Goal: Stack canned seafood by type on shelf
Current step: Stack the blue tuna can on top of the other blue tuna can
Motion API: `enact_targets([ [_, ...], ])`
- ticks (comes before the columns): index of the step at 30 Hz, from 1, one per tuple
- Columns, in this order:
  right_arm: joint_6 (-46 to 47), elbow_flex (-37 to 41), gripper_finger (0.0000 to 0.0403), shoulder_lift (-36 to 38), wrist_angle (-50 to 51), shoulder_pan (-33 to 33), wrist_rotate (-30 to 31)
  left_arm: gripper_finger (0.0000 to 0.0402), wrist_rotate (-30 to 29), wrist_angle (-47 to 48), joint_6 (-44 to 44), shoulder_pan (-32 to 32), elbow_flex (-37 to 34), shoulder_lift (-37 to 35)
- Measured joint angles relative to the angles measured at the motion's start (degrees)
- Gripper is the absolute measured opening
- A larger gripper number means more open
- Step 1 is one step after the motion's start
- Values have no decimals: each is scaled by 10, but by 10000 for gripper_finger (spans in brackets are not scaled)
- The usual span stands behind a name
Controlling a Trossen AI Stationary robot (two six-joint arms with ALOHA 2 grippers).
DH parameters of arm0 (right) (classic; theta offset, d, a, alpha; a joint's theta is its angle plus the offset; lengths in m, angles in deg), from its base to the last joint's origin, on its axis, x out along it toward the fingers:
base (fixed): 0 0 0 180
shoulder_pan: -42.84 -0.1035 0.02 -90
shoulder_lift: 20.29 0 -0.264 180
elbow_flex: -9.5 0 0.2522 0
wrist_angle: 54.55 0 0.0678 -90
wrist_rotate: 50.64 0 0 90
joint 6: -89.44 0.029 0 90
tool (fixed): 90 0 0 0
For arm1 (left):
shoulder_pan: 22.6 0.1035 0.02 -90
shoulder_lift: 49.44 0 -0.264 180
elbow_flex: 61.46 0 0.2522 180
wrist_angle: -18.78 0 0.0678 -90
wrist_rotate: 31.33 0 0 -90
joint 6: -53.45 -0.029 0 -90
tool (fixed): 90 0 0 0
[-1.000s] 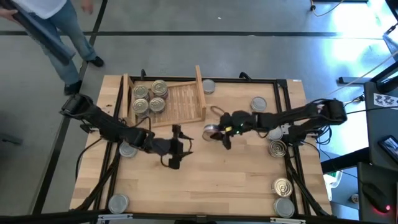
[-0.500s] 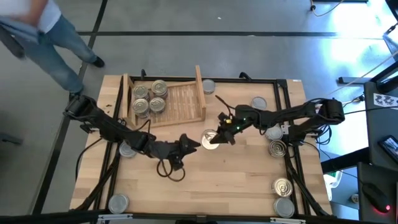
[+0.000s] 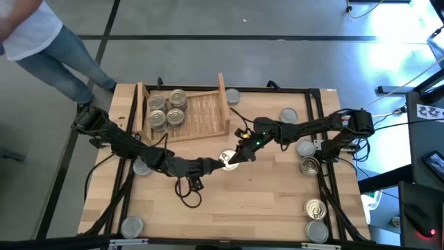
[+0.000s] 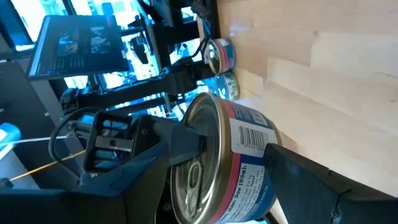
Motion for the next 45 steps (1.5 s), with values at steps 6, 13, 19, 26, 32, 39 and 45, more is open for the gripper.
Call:
enact_targets([
  [6, 2, -8, 181, -5, -4, -1, -13, 254, 0, 3, 8, -7, 0, 0],
  [13, 14, -13, 181, 7, -5, -1, -10, 243, -9, 18, 14, -6, 2, 1],
  [19, 22, -13, 181, 7, -12, -1, -20, 246, -18, 9, 1, 3, 2, 1],
  [26, 17, -24, 181, -3, -17, -2, -30, 246, -17, -19, -13, 2, 1, 1],
  [32, 17, -24, 181, -4, -11, -2, -30, 200, -11, -15, -2, 2, 0, 3],
  [39, -18, -24, 294, -3, -9, -1, -44, 187, -11, -21, 81, 3, 0, 4],
  [45, -16, -24, 387, 25, 10, 16, -117, 187, -16, -31, 200, 2, 3, 3],
])
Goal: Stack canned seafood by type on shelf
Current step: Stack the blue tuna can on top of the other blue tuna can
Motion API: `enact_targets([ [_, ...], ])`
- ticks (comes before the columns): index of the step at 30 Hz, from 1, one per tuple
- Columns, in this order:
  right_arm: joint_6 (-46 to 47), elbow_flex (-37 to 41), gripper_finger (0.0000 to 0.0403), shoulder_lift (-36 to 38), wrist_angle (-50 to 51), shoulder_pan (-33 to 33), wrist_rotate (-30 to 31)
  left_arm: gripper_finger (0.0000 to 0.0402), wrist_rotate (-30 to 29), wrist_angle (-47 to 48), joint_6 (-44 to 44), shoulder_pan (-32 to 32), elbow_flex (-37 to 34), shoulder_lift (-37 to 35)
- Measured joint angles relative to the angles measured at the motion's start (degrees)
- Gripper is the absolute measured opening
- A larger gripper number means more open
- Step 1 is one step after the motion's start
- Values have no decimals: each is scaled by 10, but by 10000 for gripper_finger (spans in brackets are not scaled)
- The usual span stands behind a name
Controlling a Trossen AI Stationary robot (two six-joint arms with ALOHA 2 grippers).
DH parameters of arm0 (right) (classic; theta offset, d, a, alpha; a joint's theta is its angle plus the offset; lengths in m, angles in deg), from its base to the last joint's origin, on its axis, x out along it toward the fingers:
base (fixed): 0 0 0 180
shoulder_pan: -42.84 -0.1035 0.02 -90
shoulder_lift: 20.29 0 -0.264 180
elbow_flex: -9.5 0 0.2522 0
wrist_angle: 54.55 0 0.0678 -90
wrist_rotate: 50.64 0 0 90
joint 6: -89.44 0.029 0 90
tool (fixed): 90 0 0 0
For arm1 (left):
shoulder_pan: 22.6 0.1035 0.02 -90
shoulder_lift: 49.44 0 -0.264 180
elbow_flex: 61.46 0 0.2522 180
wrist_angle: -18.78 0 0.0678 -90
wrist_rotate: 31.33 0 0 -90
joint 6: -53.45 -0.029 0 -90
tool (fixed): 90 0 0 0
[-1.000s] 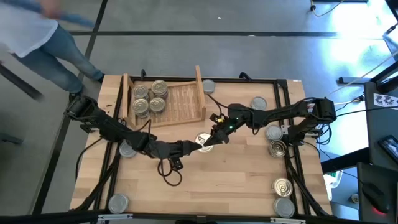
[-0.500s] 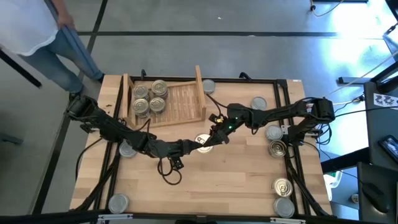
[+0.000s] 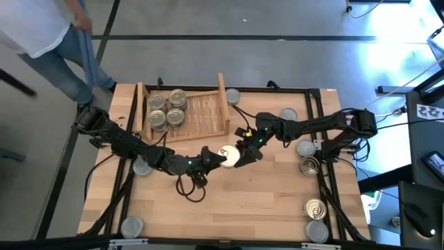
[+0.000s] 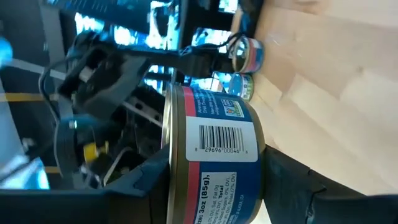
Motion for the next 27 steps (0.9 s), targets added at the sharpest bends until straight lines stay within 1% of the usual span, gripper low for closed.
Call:
enact_targets([
  [3, -1, 0, 366, 18, 31, 22, -23, 190, -16, -1, 61, -10, 1, -1],
  [7, -29, 1, 346, 42, 89, 57, -49, 193, -50, 8, 125, -26, 0, -1],
  [12, -88, -2, 345, 72, 153, 97, -61, 195, -55, 42, 205, -47, -4, 4],
  [15, -111, 0, 346, 86, 186, 117, -67, 196, -69, 36, 246, -56, -2, 1],
  [18, -149, 0, 346, 107, 220, 135, -67, 196, -87, 50, 298, -67, -3, 2],
  [23, -221, 0, 346, 124, 295, 154, -55, 197, -157, 74, 369, -86, -3, -1],
  [27, -298, 0, 346, 125, 366, 156, -19, 197, -224, 94, 445, -99, -3, -1],
])
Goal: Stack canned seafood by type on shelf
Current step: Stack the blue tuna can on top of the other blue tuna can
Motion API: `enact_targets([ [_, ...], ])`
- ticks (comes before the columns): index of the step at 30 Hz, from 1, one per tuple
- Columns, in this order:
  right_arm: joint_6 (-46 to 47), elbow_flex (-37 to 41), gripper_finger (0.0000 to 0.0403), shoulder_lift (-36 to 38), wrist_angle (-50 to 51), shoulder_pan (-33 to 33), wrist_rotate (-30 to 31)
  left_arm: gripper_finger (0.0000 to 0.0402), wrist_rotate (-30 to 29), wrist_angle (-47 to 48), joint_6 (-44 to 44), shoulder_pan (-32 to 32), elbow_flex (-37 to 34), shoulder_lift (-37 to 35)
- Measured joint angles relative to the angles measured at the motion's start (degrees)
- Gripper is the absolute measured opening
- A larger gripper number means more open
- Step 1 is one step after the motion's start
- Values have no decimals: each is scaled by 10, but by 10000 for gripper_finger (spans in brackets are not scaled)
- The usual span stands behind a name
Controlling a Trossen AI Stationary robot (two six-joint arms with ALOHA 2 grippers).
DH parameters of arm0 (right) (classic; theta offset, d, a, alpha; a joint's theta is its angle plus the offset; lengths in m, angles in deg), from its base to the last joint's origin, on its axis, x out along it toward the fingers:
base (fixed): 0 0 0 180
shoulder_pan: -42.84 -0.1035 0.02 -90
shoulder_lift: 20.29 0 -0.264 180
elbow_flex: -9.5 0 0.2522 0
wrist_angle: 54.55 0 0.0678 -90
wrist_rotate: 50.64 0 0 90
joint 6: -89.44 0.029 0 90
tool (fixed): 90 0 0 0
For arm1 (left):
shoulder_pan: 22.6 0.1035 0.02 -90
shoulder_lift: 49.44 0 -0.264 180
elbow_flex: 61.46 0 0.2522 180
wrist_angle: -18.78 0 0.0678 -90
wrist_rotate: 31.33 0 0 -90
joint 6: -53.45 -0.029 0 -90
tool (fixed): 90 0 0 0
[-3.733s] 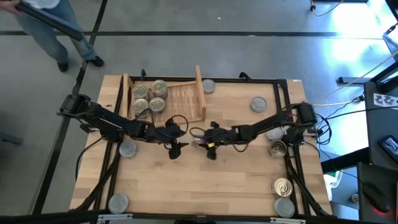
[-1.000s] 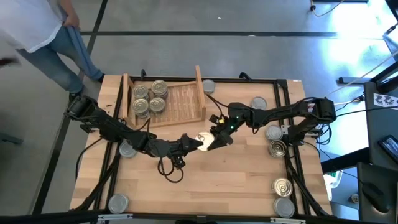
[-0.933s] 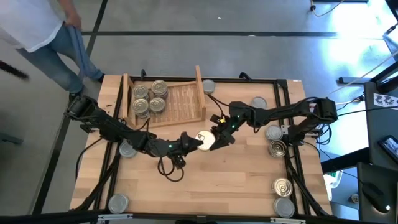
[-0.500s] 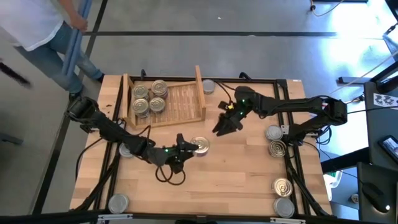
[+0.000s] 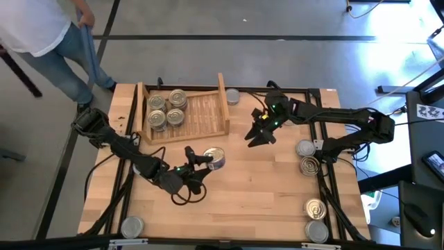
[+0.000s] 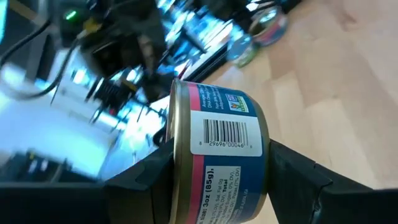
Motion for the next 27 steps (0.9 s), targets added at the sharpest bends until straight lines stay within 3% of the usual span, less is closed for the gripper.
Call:
enact_targets([
  [4, -58, 0, 346, 0, 58, 0, 37, 197, -42, 23, 75, -7, 0, -1],
  [16, -213, 0, 347, 0, 159, -1, 179, 198, -51, 210, 295, 15, 3, -89],
  [19, -229, 1, 347, 0, 171, -2, 210, 198, -51, 299, 339, 20, 21, -114],
  [27, -240, 34, 347, -2, 136, -2, 242, 198, -43, 635, 511, 47, 151, -125],
])
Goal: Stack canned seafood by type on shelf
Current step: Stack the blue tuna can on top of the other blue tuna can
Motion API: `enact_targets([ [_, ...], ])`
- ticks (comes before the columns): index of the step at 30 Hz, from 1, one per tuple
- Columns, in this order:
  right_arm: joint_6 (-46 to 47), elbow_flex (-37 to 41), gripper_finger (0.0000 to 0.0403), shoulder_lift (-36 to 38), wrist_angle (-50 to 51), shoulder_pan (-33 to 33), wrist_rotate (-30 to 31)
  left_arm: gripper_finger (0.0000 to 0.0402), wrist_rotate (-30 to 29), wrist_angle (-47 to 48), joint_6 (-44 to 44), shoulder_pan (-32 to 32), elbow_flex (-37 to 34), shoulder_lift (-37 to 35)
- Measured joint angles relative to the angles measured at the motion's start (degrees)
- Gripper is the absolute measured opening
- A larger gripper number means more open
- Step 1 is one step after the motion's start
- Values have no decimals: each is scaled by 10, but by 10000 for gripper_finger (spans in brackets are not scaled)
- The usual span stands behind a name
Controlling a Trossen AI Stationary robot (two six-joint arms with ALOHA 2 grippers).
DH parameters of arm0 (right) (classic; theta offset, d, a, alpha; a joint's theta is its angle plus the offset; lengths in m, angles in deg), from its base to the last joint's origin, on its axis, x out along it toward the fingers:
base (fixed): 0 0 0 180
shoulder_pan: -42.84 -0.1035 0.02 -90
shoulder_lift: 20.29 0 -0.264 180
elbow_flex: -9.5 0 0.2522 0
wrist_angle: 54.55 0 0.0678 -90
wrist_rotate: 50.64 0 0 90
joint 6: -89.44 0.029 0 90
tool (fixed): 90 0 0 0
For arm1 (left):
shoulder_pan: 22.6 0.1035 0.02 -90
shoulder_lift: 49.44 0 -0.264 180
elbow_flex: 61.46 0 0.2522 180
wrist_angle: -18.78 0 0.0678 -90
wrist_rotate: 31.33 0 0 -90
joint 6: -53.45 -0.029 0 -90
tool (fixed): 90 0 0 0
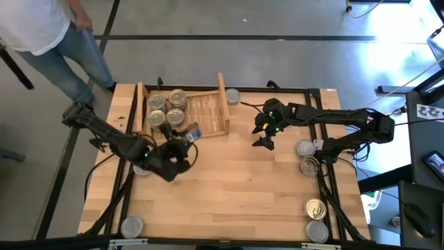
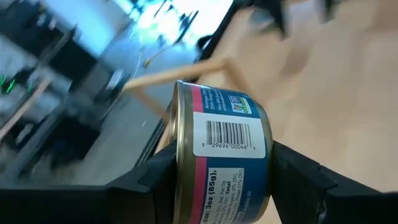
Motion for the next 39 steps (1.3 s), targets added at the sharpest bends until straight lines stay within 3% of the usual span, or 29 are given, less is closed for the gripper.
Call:
enact_targets([
  [5, 0, 25, 347, 0, -43, 0, -1, 198, 50, 123, 151, 60, 9, 0],
  [9, 0, 31, 347, 0, -65, 0, -3, 198, 89, 176, 196, 136, 7, 17],
  [14, -2, 31, 347, 0, -66, 0, -3, 198, 141, 182, 171, 245, 6, 48],
  [22, -15, 31, 347, 0, -81, 0, -3, 198, 145, 177, 95, 361, 6, 132],
  [33, -29, 31, 347, 0, -92, 0, -3, 198, 143, 153, 62, 410, 5, 251],
  [39, -29, 31, 347, 0, -91, 0, -3, 211, 132, 152, 66, 409, 5, 269],
])
